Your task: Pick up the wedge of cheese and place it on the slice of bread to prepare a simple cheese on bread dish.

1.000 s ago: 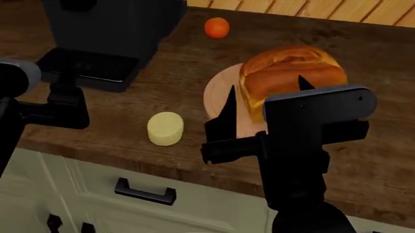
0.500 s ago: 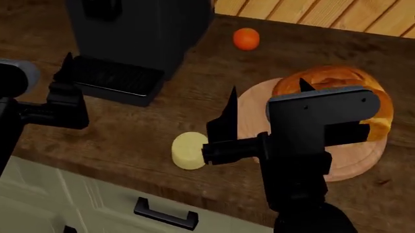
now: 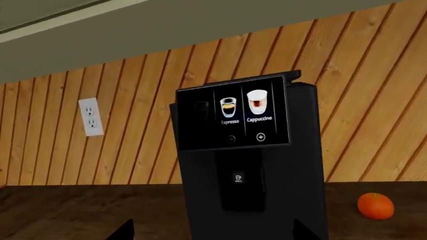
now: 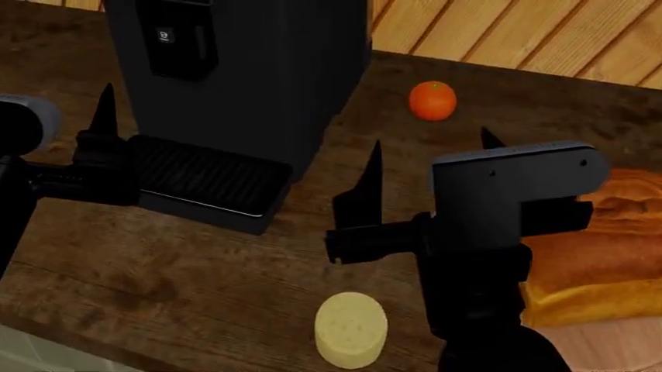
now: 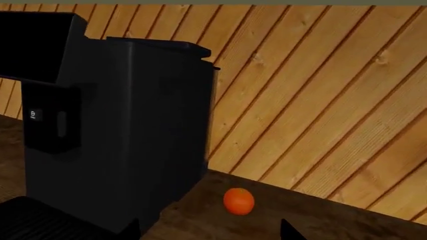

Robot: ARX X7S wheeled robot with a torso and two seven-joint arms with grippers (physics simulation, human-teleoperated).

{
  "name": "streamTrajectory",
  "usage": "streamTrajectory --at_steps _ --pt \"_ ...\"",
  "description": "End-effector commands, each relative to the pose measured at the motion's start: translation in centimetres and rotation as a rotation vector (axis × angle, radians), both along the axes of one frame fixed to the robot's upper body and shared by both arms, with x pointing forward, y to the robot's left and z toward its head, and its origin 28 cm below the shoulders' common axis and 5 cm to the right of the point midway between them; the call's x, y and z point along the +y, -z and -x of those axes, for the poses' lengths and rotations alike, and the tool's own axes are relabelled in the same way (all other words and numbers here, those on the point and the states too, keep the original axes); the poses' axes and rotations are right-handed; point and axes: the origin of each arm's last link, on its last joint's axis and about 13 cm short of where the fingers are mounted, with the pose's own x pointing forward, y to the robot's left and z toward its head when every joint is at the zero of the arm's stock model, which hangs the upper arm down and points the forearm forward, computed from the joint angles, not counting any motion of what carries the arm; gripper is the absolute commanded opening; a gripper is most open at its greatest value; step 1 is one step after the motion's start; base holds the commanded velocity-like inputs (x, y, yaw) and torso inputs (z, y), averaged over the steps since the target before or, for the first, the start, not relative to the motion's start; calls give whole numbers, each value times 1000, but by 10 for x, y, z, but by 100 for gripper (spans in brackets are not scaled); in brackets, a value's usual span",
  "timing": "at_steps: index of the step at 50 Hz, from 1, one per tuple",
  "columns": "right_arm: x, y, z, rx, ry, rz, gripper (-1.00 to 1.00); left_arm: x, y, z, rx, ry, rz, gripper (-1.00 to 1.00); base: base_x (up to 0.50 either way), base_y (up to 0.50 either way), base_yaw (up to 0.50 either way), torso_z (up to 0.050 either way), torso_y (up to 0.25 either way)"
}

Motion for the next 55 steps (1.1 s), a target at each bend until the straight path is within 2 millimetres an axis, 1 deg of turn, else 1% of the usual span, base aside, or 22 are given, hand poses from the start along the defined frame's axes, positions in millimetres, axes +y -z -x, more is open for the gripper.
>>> streamTrajectory --at_steps 1,6,7,10,12,15,20,30,34,37,40,45,46,48,49,50,51,52,53,54,55 --pt "-2 1 1 -1 -2 -8 100 0 0 0 -1 -1 0 100 0 0 0 0 0" --pt "0 -1 7 9 -28 -19 100 0 0 0 -2 -3 -1 100 0 0 0 0 0" --pt "0 -2 8 25 -36 -46 100 0 0 0 -2 -2 -1 100 0 0 0 0 0" --pt "0 -12 19 34 -75 -43 100 0 0 0 -3 -1 -1 100 0 0 0 0 0" --pt "0 -17 17 47 -63 -25 100 0 0 0 -3 1 0 100 0 0 0 0 5" --pt "1 -19 16 49 -74 -3 100 0 0 0 -5 3 1 100 0 0 0 0 0" --pt "3 -17 16 11 -69 35 100 0 0 0 -4 5 1 100 265 78 0 0 0" --pt "5 -13 17 33 -81 -2 100 0 -1 0 -9 8 4 100 386 113 0 0 0" --pt "5 -13 34 63 -105 20 100 0 -1 0 -11 5 4 100 0 0 0 0 3" --pt "5 -20 56 95 -114 31 100 0 -1 0 -12 4 3 100 0 0 0 0 0" --pt "5 -23 71 109 -140 48 100 -1 -1 0 -11 3 2 100 0 0 0 0 0" --pt "3 -28 84 108 -167 32 100 0 -1 0 -13 -11 6 100 0 0 0 0 0" --pt "2 -31 87 104 -178 32 100 2 -2 0 -16 -58 0 100 0 0 0 0 0" --pt "2 -36 93 94 -185 30 100 3 -2 2 -18 -86 -16 100 0 0 0 0 0" --pt "2 -38 96 87 -193 31 100 6 -2 2 -21 -117 -6 100 0 0 0 0 0" --pt "2 -38 99 87 -203 37 100 11 -4 4 -29 -130 77 100 0 0 0 0 0" --pt "2 -39 100 80 -203 44 100 18 -8 7 4 -112 211 100 0 0 0 0 0" --pt "2 -40 101 81 -213 35 100 37 -13 12 -20 -228 160 100 0 0 0 0 0" --pt "3 -40 101 78 -218 47 100 54 -20 17 -44 -265 220 100 0 0 0 0 0" --pt "4 -40 101 77 -219 48 100 70 -24 22 -56 -335 201 100 0 0 0 0 0" --pt "4 -40 101 76 -226 48 100 99 -23 28 -79 -473 161 100 0 0 0 0 0"
